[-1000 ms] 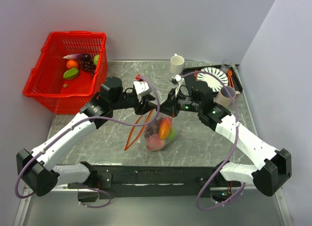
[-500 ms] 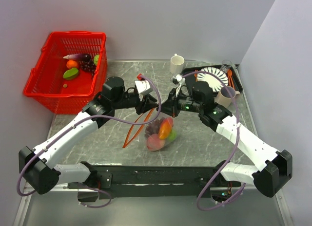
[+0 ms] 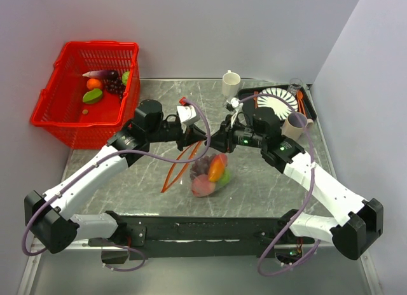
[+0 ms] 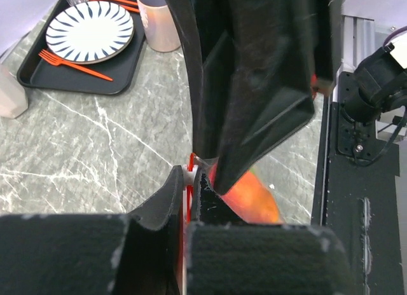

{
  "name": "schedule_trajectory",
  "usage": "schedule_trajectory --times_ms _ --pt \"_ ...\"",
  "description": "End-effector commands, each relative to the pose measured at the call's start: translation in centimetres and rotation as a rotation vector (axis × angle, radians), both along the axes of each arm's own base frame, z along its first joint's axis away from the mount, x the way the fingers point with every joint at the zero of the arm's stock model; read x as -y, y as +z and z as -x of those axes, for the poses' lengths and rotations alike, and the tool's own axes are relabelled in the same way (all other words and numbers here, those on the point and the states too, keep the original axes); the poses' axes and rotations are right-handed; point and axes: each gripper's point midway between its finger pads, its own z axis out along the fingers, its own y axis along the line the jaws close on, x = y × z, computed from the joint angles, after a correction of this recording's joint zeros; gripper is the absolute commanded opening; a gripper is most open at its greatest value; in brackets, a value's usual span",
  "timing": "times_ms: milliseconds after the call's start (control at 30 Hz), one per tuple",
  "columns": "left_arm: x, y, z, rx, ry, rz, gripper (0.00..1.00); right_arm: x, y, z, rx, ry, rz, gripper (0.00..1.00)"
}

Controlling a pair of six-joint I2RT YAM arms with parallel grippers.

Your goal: Place the food in the zip-top bag and seal the zipper

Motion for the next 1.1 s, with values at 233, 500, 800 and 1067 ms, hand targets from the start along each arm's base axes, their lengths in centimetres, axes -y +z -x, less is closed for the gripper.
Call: schedule_trajectory --times_ms 233,500,800,1067 --pt "-0.8 7.2 3.4 0.044 -0.069 0.100 0.01 1.2 4.9 2.4 0.249 0.039 -0.123 0.63" --pt "-2.0 10.0 5.8 0.076 -0.093 0.153 0.01 0.9 6.3 3.9 0.303 0.120 -0.161 0.63" --pt "-2.7 10.1 7.6 0.056 -0.133 0.168 0.01 0.0 7.1 5.3 0.309 0.218 -0.188 0.59" --pt "-2.4 9.9 8.0 0.011 -0.154 0.172 0.01 -1.1 7.6 6.6 0.303 0.290 -0.207 0.50"
